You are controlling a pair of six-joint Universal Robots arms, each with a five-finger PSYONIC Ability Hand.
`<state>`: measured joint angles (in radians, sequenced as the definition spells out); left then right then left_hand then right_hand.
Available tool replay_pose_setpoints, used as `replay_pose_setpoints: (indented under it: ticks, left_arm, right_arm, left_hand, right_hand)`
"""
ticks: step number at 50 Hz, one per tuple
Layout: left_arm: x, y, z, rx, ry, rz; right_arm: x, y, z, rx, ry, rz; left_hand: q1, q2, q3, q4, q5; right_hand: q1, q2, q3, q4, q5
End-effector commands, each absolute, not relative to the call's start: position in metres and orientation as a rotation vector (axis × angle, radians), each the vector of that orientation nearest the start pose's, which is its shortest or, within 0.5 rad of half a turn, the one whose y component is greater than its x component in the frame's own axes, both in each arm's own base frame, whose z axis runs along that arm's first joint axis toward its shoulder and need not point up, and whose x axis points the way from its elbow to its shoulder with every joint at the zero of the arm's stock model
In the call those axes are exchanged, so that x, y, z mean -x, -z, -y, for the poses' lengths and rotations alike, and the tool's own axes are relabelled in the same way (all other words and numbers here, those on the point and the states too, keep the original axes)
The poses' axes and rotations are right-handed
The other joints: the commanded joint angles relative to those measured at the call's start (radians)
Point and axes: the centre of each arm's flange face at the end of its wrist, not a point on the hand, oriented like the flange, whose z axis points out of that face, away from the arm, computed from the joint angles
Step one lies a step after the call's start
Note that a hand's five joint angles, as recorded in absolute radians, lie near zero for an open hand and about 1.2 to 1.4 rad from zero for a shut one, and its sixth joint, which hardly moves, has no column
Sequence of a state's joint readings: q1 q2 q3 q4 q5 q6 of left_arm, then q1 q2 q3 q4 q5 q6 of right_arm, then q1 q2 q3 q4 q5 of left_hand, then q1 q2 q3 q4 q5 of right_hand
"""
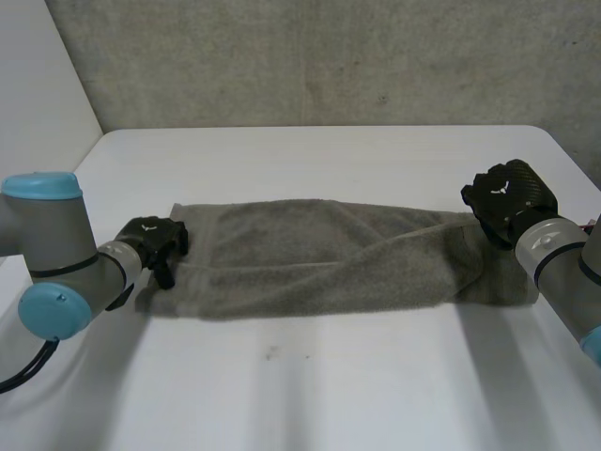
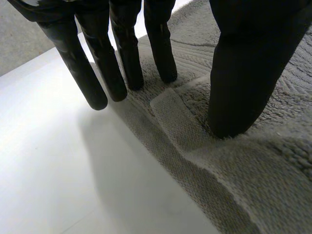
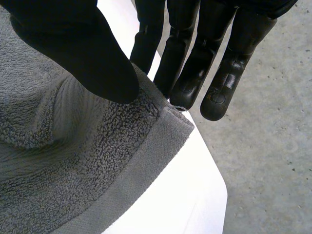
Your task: Fold the towel.
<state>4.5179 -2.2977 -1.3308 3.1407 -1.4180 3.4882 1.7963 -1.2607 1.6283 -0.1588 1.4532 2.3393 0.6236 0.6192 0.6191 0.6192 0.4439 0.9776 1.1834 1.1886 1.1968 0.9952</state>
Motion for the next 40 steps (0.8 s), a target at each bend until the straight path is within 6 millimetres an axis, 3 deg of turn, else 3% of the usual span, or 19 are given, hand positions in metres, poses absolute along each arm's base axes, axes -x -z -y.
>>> replay_pose_setpoints:
  ticks: [1,4,12,22,30,40]
  left_arm:
    - [0.22,-0.119,0.35,-0.873,1.651,-2.591]
    - [0.221,-0.124,0.345,-0.913,1.652,-2.558]
    - [0.22,-0.13,0.336,-0.984,1.66,-2.488]
    - [0.219,-0.126,0.327,-0.997,1.629,-2.511]
    - [0.219,-0.122,0.327,-0.997,1.626,-2.511]
    - [0.219,-0.124,0.329,-0.988,1.696,-2.456]
  right_arm:
    - [-0.214,-0.205,0.306,1.42,2.123,-2.267]
    - [-0.213,-0.205,0.307,1.42,2.124,-2.271]
    - [-0.213,-0.205,0.307,1.418,2.127,-2.271]
    - [-0.214,-0.204,0.307,1.423,2.12,-2.273]
    - [-0.214,-0.203,0.305,1.426,2.115,-2.271]
    - [-0.214,-0.202,0.305,1.428,2.111,-2.274]
  left_hand:
    - [0.352,0.357,0.357,0.357,0.357]
    - [0.444,0.448,0.448,0.448,0.449]
    - [0.441,0.446,0.446,0.446,0.446]
    - [0.427,0.431,0.431,0.431,0.432]
    - [0.386,0.39,0.39,0.39,0.391]
    - [0.524,0.528,0.528,0.528,0.529]
  right_hand:
    - [0.419,0.213,0.208,0.199,0.227]
    - [0.419,0.213,0.208,0.199,0.227]
    - [0.419,0.213,0.208,0.199,0.227]
    - [0.419,0.213,0.208,0.199,0.227]
    - [0.419,0.213,0.208,0.199,0.227]
    - [0.419,0.213,0.208,0.199,0.227]
